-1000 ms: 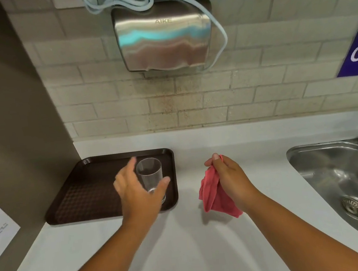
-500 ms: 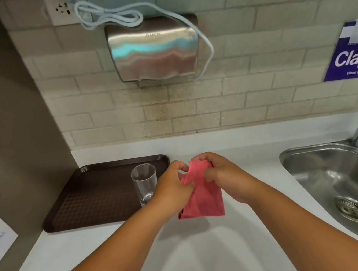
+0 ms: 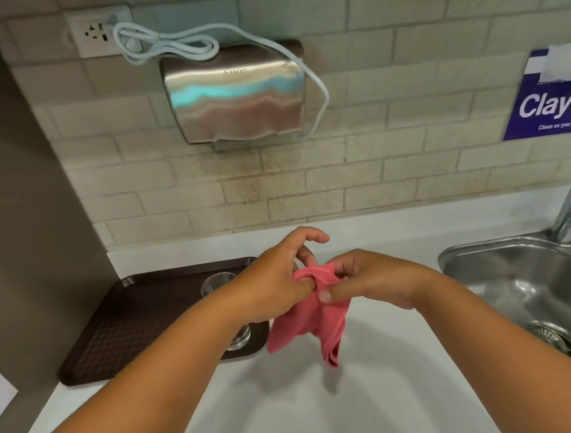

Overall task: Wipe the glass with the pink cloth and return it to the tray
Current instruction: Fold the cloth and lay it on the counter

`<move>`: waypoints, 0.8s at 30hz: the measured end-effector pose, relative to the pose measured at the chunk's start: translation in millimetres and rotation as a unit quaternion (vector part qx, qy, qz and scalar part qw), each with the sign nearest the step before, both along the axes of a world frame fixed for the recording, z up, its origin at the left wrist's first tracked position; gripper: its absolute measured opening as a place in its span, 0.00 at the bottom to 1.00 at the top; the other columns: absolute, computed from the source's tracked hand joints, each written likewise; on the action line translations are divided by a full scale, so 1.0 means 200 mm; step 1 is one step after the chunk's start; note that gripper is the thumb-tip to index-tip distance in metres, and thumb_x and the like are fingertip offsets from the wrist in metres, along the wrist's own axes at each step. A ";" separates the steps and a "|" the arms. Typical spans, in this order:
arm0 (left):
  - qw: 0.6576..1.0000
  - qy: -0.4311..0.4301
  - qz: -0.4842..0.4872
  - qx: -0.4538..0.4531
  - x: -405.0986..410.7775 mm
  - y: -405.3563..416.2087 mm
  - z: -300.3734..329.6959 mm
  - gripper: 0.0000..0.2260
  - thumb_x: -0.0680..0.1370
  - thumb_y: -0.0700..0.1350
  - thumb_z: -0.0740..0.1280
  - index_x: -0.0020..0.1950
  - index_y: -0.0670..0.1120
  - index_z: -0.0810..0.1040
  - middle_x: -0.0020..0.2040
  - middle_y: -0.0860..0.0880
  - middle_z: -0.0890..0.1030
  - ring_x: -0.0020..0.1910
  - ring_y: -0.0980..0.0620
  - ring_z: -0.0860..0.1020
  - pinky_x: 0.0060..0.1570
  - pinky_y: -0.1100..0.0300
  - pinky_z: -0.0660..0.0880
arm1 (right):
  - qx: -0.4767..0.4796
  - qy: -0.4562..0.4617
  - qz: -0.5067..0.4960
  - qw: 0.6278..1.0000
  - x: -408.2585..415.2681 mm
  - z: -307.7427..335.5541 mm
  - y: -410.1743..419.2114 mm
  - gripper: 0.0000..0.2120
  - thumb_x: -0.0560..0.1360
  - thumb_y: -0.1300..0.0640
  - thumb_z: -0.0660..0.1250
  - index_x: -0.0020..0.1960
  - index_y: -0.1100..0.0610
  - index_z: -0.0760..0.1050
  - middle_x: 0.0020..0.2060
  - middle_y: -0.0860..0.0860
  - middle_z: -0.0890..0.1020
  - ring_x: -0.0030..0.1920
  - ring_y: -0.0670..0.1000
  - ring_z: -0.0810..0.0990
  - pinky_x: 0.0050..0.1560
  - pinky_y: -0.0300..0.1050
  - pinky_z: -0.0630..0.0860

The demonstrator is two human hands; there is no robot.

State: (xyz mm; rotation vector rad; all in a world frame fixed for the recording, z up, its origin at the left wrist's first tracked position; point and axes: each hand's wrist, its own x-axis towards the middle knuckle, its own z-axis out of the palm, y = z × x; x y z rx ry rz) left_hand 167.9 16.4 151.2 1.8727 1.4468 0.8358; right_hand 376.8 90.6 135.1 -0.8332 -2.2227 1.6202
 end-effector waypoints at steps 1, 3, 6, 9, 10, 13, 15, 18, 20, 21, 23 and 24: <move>1.000 0.010 0.002 0.003 -0.01 0.01 0.03 0.25 0.80 0.40 0.71 0.67 0.67 0.72 0.55 0.52 0.80 0.36 0.53 0.78 0.34 0.59 0.77 | 0.002 0.033 -0.023 0.999 0.01 0.00 0.01 0.12 0.74 0.52 0.77 0.55 0.56 0.85 0.48 0.54 0.87 0.53 0.52 0.85 0.61 0.47 0.77; 0.999 0.038 0.009 0.005 -0.04 0.02 0.08 0.21 0.80 0.43 0.74 0.67 0.63 0.73 0.56 0.51 0.82 0.39 0.54 0.81 0.39 0.57 0.80 | -0.002 0.095 -0.053 0.994 0.02 0.00 0.01 0.13 0.74 0.53 0.76 0.56 0.58 0.85 0.46 0.53 0.86 0.49 0.51 0.84 0.54 0.45 0.78; 0.998 0.056 0.015 -0.013 -0.08 0.03 0.12 0.15 0.80 0.44 0.75 0.63 0.57 0.77 0.51 0.50 0.88 0.46 0.49 0.86 0.50 0.52 0.82 | 0.014 0.156 -0.111 0.981 0.03 0.00 0.02 0.10 0.75 0.54 0.75 0.55 0.55 0.86 0.48 0.53 0.88 0.49 0.51 0.86 0.49 0.43 0.79; 0.996 0.088 0.024 -0.003 -0.09 0.04 0.14 0.07 0.80 0.45 0.75 0.56 0.54 0.83 0.50 0.51 0.89 0.49 0.49 0.87 0.53 0.50 0.82 | 0.039 0.179 -0.142 0.973 0.04 0.01 0.05 0.07 0.75 0.54 0.74 0.51 0.53 0.87 0.48 0.53 0.88 0.50 0.51 0.86 0.49 0.43 0.79; 0.994 0.101 0.029 0.005 -0.09 0.05 0.14 0.05 0.79 0.45 0.75 0.53 0.54 0.84 0.49 0.52 0.88 0.47 0.51 0.86 0.52 0.51 0.81 | 0.036 0.189 -0.157 0.969 0.04 0.02 0.06 0.06 0.74 0.54 0.74 0.50 0.53 0.87 0.47 0.52 0.88 0.49 0.50 0.86 0.48 0.43 0.79; 0.993 0.098 0.067 0.021 -0.13 0.10 0.15 0.04 0.80 0.43 0.75 0.48 0.53 0.85 0.45 0.51 0.88 0.42 0.53 0.83 0.46 0.60 0.77 | 0.023 0.217 -0.204 0.954 0.07 0.03 0.10 0.04 0.76 0.56 0.73 0.47 0.51 0.86 0.44 0.51 0.87 0.45 0.48 0.84 0.45 0.42 0.78; 0.994 0.042 0.096 0.021 -0.15 0.13 0.15 0.06 0.81 0.42 0.73 0.48 0.52 0.86 0.42 0.53 0.88 0.37 0.60 0.82 0.39 0.67 0.77 | 0.040 0.213 -0.209 0.954 0.08 0.04 0.13 0.03 0.77 0.55 0.72 0.44 0.49 0.84 0.40 0.48 0.84 0.41 0.47 0.81 0.40 0.40 0.76; 0.987 -0.070 0.141 0.020 -0.13 0.19 0.14 0.07 0.83 0.41 0.70 0.49 0.51 0.86 0.34 0.60 0.85 0.29 0.65 0.79 0.28 0.69 0.74 | 0.055 0.208 -0.208 0.954 0.09 0.05 0.18 0.04 0.78 0.50 0.71 0.45 0.49 0.79 0.38 0.46 0.80 0.37 0.46 0.77 0.35 0.39 0.72; 0.975 -0.155 0.161 0.003 -0.11 0.23 0.12 0.07 0.85 0.42 0.68 0.50 0.49 0.86 0.36 0.58 0.84 0.31 0.62 0.79 0.28 0.66 0.75 | 0.042 0.213 -0.209 0.954 0.08 0.05 0.21 0.07 0.79 0.47 0.70 0.47 0.50 0.79 0.39 0.46 0.81 0.38 0.47 0.78 0.35 0.40 0.73; 0.965 -0.201 0.168 -0.012 -0.10 0.25 0.11 0.07 0.85 0.43 0.68 0.51 0.48 0.85 0.40 0.54 0.84 0.35 0.59 0.80 0.28 0.64 0.77 | 0.039 0.209 -0.212 0.954 0.07 0.05 0.23 0.08 0.79 0.46 0.69 0.46 0.49 0.79 0.39 0.45 0.81 0.37 0.46 0.78 0.35 0.40 0.73; 0.942 -0.274 0.192 -0.036 -0.07 0.28 0.08 0.06 0.86 0.44 0.68 0.52 0.47 0.84 0.47 0.49 0.81 0.42 0.52 0.80 0.29 0.63 0.81 | 0.039 0.195 -0.224 0.954 0.06 0.03 0.27 0.11 0.78 0.43 0.69 0.44 0.50 0.79 0.36 0.45 0.80 0.35 0.46 0.77 0.35 0.42 0.73; 0.933 -0.287 0.211 -0.039 -0.06 0.31 0.07 0.06 0.86 0.45 0.68 0.53 0.46 0.83 0.50 0.47 0.80 0.44 0.50 0.80 0.30 0.62 0.82 | 0.037 0.190 -0.230 0.954 0.06 0.02 0.29 0.13 0.77 0.42 0.69 0.44 0.51 0.79 0.36 0.46 0.79 0.36 0.47 0.76 0.38 0.44 0.74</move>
